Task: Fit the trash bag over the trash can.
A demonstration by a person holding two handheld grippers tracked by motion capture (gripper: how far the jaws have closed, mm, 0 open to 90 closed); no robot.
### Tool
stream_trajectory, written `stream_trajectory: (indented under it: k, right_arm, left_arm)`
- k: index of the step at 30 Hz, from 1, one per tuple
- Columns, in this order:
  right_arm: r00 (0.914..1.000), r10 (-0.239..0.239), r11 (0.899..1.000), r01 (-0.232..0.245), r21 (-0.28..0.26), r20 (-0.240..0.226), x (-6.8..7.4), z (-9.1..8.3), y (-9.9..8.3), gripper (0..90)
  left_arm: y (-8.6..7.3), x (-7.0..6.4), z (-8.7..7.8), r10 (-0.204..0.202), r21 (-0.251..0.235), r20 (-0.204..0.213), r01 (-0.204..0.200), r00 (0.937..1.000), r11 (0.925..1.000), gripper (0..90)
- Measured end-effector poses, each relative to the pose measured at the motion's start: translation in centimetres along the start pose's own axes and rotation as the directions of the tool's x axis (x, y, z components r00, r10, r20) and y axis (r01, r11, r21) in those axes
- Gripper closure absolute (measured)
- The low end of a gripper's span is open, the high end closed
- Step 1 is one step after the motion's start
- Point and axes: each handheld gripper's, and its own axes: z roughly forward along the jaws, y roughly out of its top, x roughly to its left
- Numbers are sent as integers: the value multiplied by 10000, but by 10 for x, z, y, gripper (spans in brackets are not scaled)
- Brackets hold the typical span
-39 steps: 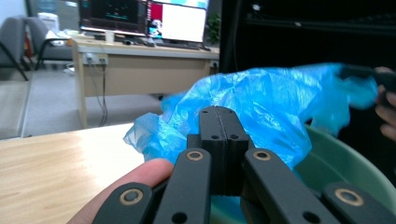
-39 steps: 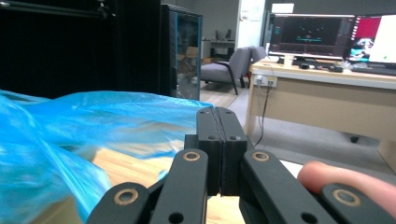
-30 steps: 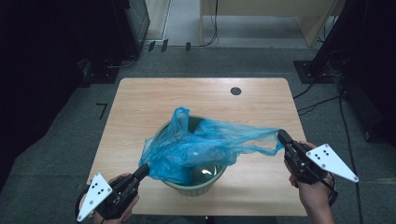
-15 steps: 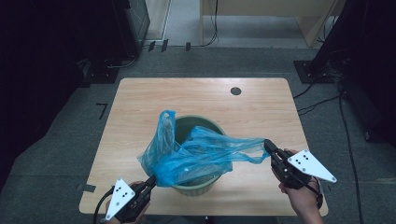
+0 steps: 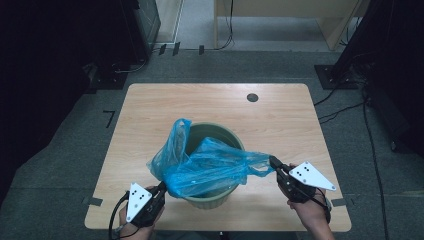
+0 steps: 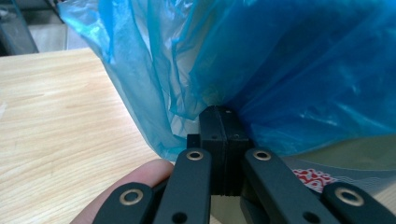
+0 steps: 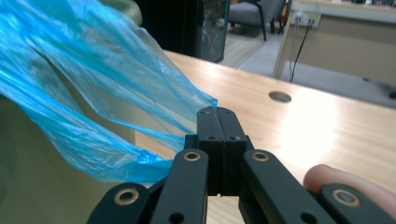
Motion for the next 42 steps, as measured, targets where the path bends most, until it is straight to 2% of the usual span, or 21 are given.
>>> stream_trajectory:
  k: [3, 5, 9, 11, 15, 17, 20, 22, 24, 28, 30, 31, 33, 35, 37, 38, 39, 40, 41, 42]
  right_arm:
    - [9994, -194, 9993, 184, 340, 278, -2, 8, -10, 900]
    - [9996, -27, 9985, 11, 547, 299, -3, 13, -15, 900]
    - [9996, 7, 9974, -28, 727, 278, -2, 18, -20, 900]
    - [9997, 34, 9978, -50, 660, 245, 0, 16, -18, 900]
    - [9999, 49, 9998, -46, 178, -158, 6, 6, -9, 900]
    - [9993, -121, 9999, 119, -67, -343, 9, 2, -4, 900]
    - [9982, -474, 9988, 470, -123, -360, 14, 1, -2, 900]
    - [9978, -592, 9982, 594, 67, -288, 14, 5, -7, 900]
    - [9977, -669, 9972, 670, 326, -52, 11, 10, -13, 900]
    - [9993, -199, 9976, 178, 670, 310, 0, 16, -21, 900]
    - [9991, 171, 9981, -193, 582, 382, -5, 14, -20, 900]
    - [9987, 227, 9984, -250, 512, 451, -7, 12, -19, 900]
    - [9981, 378, 9989, -391, 277, 481, -10, 7, -16, 900]
    - [9979, 432, 9991, -431, -38, 486, -13, 2, -13, 900]
    - [9976, 479, 9985, -464, -307, 495, -15, -2, -10, 891]
    - [9973, 506, 9980, -484, -408, 537, -15, -4, -9, 892]
    - [9970, 487, 9978, -459, -476, 594, -16, -5, -8, 892]
    - [9968, 476, 9977, -444, -512, 638, -17, -6, -8, 893]
    - [9967, 487, 9976, -454, -513, 648, -17, -6, -8, 894]
    - [9968, 478, 9977, -446, -514, 644, -17, -7, -8, 894]
  left_arm:
    - [-2, -1, -4, -14, -184, 479, 23, 9988, 9998, 900]
    - [-4, -2, -5, 155, -204, 750, -140, 9971, 9997, 900]
    - [-7, -1, -1, 48, -114, 1000, -37, 9950, 9999, 900]
    - [-8, 0, 2, 56, 24, 985, -59, 9951, 10000, 900]
    - [-17, 3, 12, 221, 646, 789, -272, 9966, 9975, 900]
    - [-19, 6, 17, 140, 918, 629, -198, 9979, 9956, 900]
    - [-18, 8, 20, -19, 881, 357, -12, 9994, 9961, 900]
    - [-16, 7, 17, -40, 604, 390, 17, 9992, 9982, 900]
    - [-15, 5, 11, -54, 254, 597, 39, 9982, 9997, 900]
    - [-14, 1, -4, 218, -505, 827, -177, 9963, 9986, 900]
    - [-14, 1, -10, 288, -867, 854, -213, 9959, 9960, 892]
    - [-14, 3, -13, 294, -1087, 975, -187, 9948, 9939, 871]
    - [-13, 8, -18, 182, -1439, 1371, 18, 9904, 9896, 770]
    - [-12, 13, -23, 50, -1668, 1869, 267, 9824, 9856, 650]
    - [-12, 15, -26, 129, -1721, 1978, 218, 9802, 9848, 560]
    - [-12, 18, -31, 371, -1970, 2017, 34, 9788, 9804, 523]
    - [-11, 20, -34, 407, -2071, 2100, 37, 9768, 9783, 489]
    - [-11, 20, -34, 407, -2071, 2100, 37, 9768, 9783, 467]
    - [-10, 26, -39, 571, -2138, 2244, -80, 9728, 9768, 454]
    - [-9, 29, -42, 566, -2227, 2267, -48, 9723, 9749, 442]
